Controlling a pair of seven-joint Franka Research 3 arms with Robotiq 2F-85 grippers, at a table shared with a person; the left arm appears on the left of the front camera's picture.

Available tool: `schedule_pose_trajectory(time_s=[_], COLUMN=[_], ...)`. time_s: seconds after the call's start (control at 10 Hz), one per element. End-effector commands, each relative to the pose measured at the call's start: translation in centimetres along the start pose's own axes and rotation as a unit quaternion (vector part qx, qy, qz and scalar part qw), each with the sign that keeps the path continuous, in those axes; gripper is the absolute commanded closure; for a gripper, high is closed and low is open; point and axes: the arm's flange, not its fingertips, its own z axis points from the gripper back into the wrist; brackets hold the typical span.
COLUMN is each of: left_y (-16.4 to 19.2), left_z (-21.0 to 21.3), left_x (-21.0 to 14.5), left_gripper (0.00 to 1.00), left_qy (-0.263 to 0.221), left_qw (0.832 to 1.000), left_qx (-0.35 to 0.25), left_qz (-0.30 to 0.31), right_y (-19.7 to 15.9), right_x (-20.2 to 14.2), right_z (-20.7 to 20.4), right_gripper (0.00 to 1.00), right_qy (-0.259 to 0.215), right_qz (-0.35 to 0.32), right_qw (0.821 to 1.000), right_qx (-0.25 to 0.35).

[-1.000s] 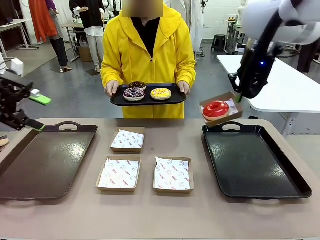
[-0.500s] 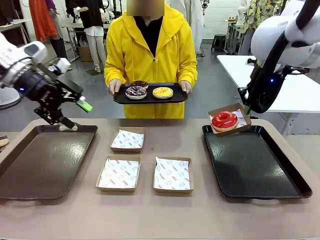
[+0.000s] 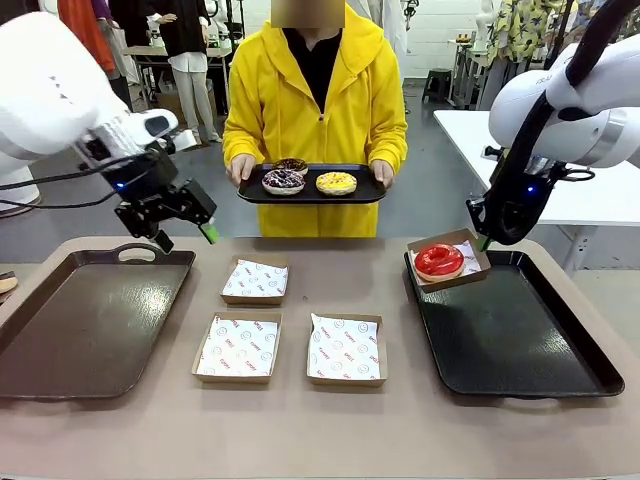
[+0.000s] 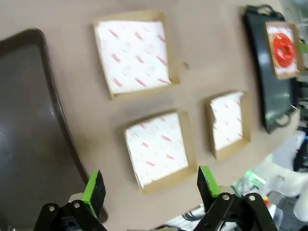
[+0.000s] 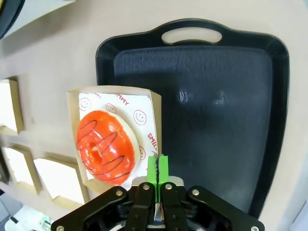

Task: Individually package the donuts and arrange them on the tray.
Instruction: Place the picked Paper togo box on the Handle tray while simultaneously picking up another Paper togo box from the table with the other hand.

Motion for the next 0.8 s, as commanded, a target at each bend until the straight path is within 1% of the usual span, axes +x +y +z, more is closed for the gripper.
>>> schedule_pose_trajectory(time_s=[0.0, 0.1, 0.3, 0.4, 0.7], left_y=[-1.3, -1.5, -2.0, -1.0, -1.0], left_z=[-2.8, -4.2, -5.6, -4.8, -4.8], left_x=[2.5, 3.2, 4.2, 2.5, 2.5], left_gripper=[0.0, 0.0, 0.0, 0.0, 0.0], left_qy=[-0.004, -0.003, -0.017, -0.007, -0.007], left_qw=[0.998, 0.997, 0.994, 0.998, 0.998], left_qx=[0.057, 0.08, 0.104, 0.07, 0.07], left_qz=[0.013, 0.013, -0.002, -0.003, -0.003], right_y=[-0.8, -0.8, -0.9, -0.4, -0.4], right_x=[0.0, 0.0, 0.0, 0.0, 0.0], right_z=[-0.3, -0.4, -0.4, -0.1, -0.1], right_gripper=[0.99, 0.99, 0.99, 0.99, 0.99], right_qy=[-0.006, -0.006, -0.004, 0.001, 0.001], right_qz=[0.003, 0.004, 0.001, -0.005, -0.005], right_qw=[1.0, 1.0, 1.0, 1.0, 1.0], right_qx=[0.021, 0.021, 0.022, 0.003, 0.003])
